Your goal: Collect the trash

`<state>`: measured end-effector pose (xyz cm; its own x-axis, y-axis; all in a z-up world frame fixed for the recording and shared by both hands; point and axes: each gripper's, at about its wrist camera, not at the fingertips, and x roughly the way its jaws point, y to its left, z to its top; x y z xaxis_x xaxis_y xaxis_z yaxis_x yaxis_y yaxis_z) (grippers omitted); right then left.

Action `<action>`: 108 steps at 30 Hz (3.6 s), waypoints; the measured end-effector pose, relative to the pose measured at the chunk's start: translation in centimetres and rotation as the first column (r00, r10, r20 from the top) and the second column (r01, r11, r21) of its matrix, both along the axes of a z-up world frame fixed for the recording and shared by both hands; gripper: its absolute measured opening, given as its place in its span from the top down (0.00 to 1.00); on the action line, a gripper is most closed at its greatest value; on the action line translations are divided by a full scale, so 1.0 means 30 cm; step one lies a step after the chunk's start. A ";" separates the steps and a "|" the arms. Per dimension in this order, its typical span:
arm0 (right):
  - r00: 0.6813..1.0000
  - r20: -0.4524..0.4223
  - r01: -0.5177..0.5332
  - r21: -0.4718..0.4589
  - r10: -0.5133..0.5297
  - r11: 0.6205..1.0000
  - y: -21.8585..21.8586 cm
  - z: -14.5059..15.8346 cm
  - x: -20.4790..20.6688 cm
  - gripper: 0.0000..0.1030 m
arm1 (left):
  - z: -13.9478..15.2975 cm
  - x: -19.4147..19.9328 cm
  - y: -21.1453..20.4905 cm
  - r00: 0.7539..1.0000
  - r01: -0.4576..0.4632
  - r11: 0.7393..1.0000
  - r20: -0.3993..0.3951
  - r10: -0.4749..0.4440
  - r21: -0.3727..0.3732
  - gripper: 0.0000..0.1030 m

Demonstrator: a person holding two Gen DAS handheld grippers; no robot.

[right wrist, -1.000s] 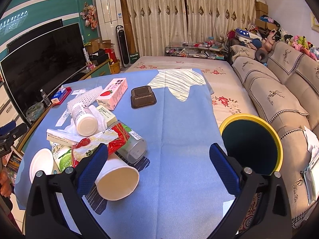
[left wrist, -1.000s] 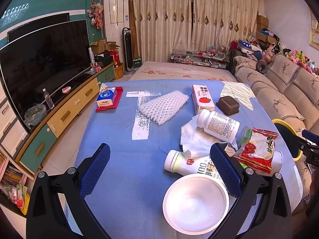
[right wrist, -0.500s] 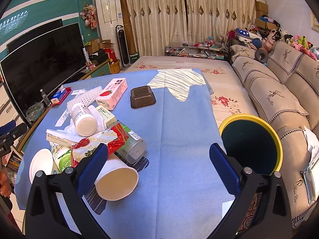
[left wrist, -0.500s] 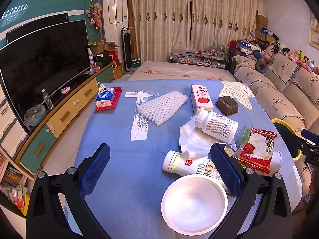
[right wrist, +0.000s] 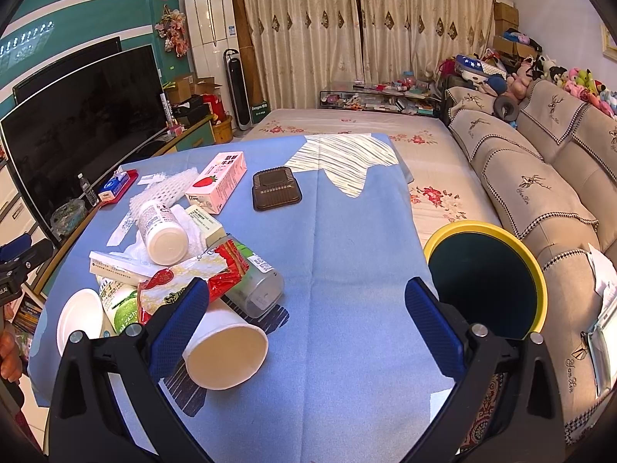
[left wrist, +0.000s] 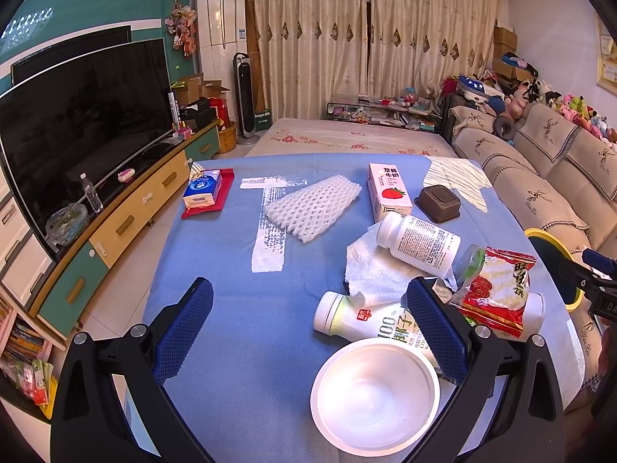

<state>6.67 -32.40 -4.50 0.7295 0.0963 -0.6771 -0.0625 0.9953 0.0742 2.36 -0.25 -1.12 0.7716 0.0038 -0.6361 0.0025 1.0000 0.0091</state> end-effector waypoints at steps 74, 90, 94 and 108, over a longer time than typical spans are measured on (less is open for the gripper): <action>0.991 0.033 0.131 0.034 -0.132 0.991 -0.319 0.048 -0.067 0.97 | 0.001 0.007 -0.012 1.000 0.017 1.000 -0.008 -0.017 -0.001 0.04; 0.868 -0.342 0.365 -0.056 -0.361 0.929 -0.633 -0.387 0.383 0.96 | -0.058 0.016 -0.018 0.997 0.042 0.999 -0.061 -0.041 0.013 0.04; 0.855 -0.356 0.382 -0.058 -0.376 0.922 -0.639 -0.411 0.385 0.89 | -0.077 0.020 -0.021 0.995 0.055 0.998 -0.083 -0.054 0.010 0.04; 0.893 -0.272 0.370 -0.007 -0.358 0.929 -0.618 -0.284 0.302 0.75 | -0.165 0.014 -0.034 0.978 0.104 0.990 -0.192 -0.083 0.099 0.15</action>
